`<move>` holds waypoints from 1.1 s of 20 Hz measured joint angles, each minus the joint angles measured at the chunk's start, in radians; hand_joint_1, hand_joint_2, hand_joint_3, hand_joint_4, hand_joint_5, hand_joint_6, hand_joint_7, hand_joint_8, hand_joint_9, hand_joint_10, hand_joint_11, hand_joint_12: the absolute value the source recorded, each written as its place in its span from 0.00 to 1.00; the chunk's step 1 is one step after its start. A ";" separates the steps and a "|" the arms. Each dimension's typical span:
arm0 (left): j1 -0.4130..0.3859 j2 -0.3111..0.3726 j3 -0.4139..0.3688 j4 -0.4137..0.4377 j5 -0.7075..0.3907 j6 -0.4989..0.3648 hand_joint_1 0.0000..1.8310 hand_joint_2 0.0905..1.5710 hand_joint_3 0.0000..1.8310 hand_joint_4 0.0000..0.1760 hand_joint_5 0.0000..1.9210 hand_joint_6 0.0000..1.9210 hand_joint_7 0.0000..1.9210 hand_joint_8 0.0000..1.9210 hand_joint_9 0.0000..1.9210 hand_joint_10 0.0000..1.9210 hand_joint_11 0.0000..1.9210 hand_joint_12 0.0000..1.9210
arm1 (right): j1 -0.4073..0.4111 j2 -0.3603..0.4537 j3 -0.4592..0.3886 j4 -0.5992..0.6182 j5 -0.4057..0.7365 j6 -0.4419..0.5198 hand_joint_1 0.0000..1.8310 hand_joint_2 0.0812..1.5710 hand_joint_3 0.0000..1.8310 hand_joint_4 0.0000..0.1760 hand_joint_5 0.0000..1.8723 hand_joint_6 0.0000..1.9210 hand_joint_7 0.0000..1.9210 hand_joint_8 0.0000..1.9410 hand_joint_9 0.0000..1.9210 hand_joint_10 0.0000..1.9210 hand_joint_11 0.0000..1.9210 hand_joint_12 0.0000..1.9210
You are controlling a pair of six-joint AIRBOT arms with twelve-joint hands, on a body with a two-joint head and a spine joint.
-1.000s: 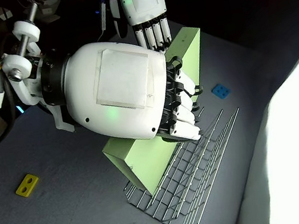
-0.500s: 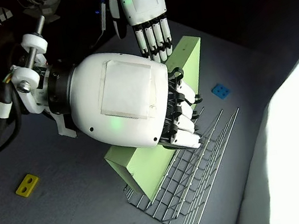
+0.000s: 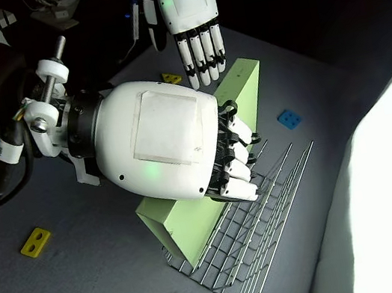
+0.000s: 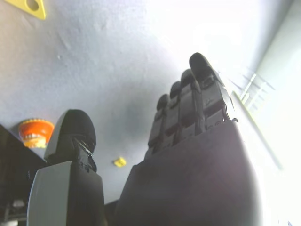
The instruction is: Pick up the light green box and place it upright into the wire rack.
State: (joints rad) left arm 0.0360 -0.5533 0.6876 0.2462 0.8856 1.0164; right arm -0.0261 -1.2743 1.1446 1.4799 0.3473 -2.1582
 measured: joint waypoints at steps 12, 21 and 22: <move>0.000 -0.016 0.002 -0.001 0.003 0.000 0.32 0.77 0.00 0.00 0.03 0.00 0.05 0.00 0.06 0.00 0.00 0.32 | -0.035 0.001 0.001 -0.143 -0.010 0.110 0.74 0.73 0.00 0.00 0.44 0.54 0.50 0.54 0.41 0.78 0.27 0.95; 0.000 -0.016 0.002 0.000 0.003 0.000 0.33 0.78 0.00 0.00 0.03 0.00 0.05 0.00 0.07 0.00 0.00 0.34 | -0.041 0.003 0.001 -0.148 -0.017 0.117 0.75 0.72 0.00 0.00 0.45 0.53 0.50 0.53 0.42 0.78 0.27 0.95; 0.000 -0.016 0.002 0.000 0.003 0.000 0.35 0.79 0.01 0.00 0.04 0.00 0.06 0.00 0.07 0.00 0.00 0.34 | -0.040 0.003 0.001 -0.149 -0.016 0.117 0.74 0.73 0.00 0.00 0.44 0.54 0.50 0.54 0.41 0.78 0.25 0.95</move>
State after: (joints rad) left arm 0.0364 -0.5697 0.6895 0.2459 0.8886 1.0164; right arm -0.0666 -1.2709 1.1454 1.3312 0.3309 -2.0411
